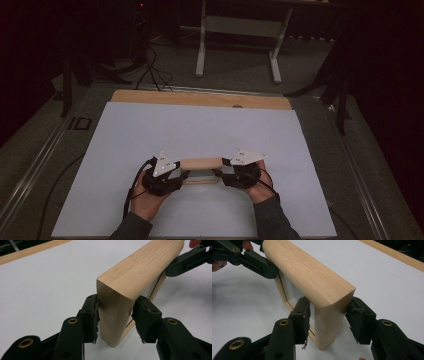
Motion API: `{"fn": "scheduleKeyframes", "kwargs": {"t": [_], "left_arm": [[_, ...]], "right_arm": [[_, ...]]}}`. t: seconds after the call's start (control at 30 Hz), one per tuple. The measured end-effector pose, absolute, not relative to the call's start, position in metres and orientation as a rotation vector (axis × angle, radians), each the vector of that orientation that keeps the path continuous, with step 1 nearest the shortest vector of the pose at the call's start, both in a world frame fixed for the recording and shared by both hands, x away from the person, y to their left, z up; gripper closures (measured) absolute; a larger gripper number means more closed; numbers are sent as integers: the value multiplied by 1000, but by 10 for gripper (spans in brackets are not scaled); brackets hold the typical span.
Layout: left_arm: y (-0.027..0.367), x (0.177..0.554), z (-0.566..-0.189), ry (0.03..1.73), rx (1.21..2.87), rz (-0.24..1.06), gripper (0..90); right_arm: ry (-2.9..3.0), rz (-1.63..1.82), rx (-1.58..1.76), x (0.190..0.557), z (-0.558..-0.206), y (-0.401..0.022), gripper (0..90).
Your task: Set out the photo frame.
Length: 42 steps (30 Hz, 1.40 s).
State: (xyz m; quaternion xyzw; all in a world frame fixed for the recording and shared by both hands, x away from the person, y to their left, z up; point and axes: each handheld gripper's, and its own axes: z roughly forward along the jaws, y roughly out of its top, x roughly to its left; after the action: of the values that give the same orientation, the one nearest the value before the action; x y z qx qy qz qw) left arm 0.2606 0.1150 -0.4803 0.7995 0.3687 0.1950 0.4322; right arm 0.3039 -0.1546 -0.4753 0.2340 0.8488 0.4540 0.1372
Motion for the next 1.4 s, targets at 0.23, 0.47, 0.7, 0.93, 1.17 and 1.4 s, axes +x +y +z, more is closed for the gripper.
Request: {"fn": "scheduleKeyframes", "kwargs": {"t": [0.23, 0.47, 0.7, 0.93, 1.17, 1.4], "left_arm": [[118, 261, -479, 912, 1996, 479, 566], [121, 260, -477, 912, 1992, 480, 576], [122, 262, -477, 908, 1993, 476, 584], [124, 264, -477, 913, 1994, 469, 588], [127, 268, -476, 920, 1992, 467, 588], [128, 273, -476, 922, 1989, 468, 589]], "right_arm": [[2458, 1313, 668, 303, -475, -154, 542], [2460, 1314, 662, 303, -475, -153, 551], [2455, 1314, 663, 303, -475, -152, 552], [2451, 1308, 678, 304, -474, -151, 550], [2450, 1308, 684, 307, -474, -147, 551], [2443, 1306, 688, 311, -474, -146, 552]]}}
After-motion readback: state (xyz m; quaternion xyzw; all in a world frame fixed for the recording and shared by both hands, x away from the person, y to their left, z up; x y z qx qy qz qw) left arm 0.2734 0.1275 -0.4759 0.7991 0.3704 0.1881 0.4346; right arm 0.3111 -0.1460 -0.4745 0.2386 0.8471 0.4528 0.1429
